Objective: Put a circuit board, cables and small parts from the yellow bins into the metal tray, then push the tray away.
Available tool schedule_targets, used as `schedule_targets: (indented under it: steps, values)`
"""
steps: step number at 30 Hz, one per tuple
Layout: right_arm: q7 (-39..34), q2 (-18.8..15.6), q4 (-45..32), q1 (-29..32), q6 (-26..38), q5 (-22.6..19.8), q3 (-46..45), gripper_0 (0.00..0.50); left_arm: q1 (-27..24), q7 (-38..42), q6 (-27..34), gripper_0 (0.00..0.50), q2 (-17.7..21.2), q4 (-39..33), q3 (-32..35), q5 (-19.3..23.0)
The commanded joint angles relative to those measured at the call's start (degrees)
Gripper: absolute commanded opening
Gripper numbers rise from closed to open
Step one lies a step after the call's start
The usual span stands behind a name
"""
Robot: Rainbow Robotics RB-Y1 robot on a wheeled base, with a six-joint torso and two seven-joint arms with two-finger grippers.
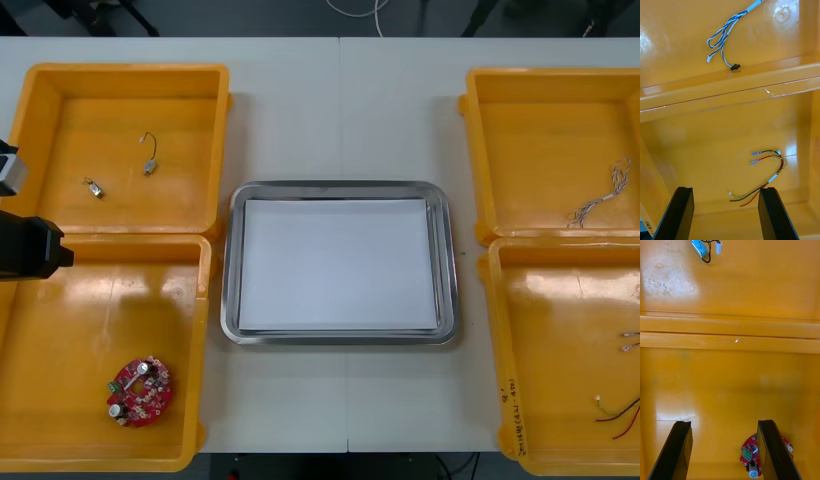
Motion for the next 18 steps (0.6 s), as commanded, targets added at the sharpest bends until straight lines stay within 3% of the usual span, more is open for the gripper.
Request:
schedule_targets:
  steps: [1,18]
  values:
    - [0.0,-2.5,-1.2,2.4,-1.0,0.1,-0.9,0.5,0.9,0.8,0.3,0.5,2.5,-0.9,0.0,0.5]
    - [0.0,-2.5,-1.2,2.4,-1.0,0.1,-0.9,0.5,0.9,0.8,0.3,0.5,2.5,-0.9,0.0,0.5]
